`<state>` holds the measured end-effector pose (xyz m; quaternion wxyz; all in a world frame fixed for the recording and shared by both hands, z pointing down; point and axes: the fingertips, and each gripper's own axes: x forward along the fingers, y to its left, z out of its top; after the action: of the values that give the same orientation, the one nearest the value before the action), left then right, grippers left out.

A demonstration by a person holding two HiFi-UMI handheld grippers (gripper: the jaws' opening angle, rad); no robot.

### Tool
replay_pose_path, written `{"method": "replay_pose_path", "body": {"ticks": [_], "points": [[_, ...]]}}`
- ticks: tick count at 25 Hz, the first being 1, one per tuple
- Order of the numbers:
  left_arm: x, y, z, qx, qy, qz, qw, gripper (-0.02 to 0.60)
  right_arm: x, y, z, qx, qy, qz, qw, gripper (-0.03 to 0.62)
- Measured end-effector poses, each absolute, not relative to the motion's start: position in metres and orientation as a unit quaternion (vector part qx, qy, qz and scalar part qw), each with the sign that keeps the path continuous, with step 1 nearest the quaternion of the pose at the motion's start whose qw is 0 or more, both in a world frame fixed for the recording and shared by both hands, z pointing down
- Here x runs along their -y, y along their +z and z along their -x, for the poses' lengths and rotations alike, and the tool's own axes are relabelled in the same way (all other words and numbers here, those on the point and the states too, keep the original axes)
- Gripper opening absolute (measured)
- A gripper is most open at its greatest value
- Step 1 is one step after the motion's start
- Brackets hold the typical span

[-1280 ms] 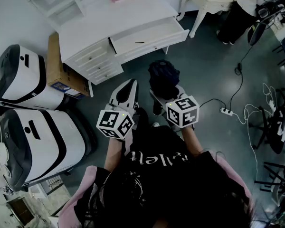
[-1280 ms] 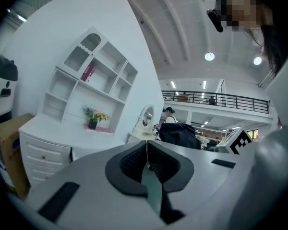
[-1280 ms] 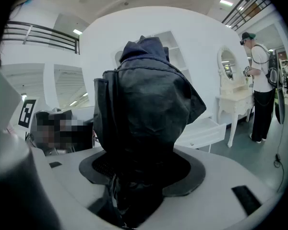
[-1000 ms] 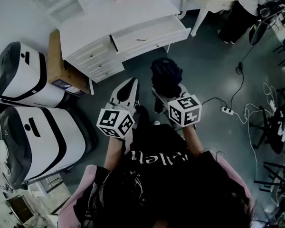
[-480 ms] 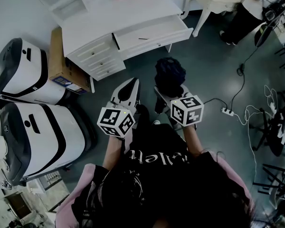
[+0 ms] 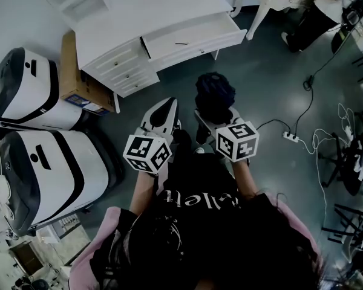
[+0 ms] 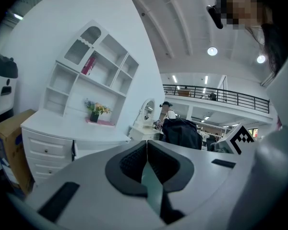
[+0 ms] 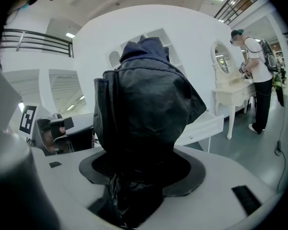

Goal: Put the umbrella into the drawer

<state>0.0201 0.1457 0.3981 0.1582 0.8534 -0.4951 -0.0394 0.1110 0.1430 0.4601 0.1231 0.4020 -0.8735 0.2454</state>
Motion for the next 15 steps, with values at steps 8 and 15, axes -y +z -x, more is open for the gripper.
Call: {"method": "replay_pose_path", "body": {"ticks": [8,15], "points": [[-0.12,0.406,-0.023,0.495,-0.033,-0.852,0.17,0.017,-0.121,0.468,-0.115,0.869,0.255,-0.402,0.133,0.291],[-0.078,0.406,-0.006,0.498,-0.034,-0.849,0.173,0.017,-0.081,0.469,-0.095,0.871,0.258,-0.394,0.14,0.291]]}}
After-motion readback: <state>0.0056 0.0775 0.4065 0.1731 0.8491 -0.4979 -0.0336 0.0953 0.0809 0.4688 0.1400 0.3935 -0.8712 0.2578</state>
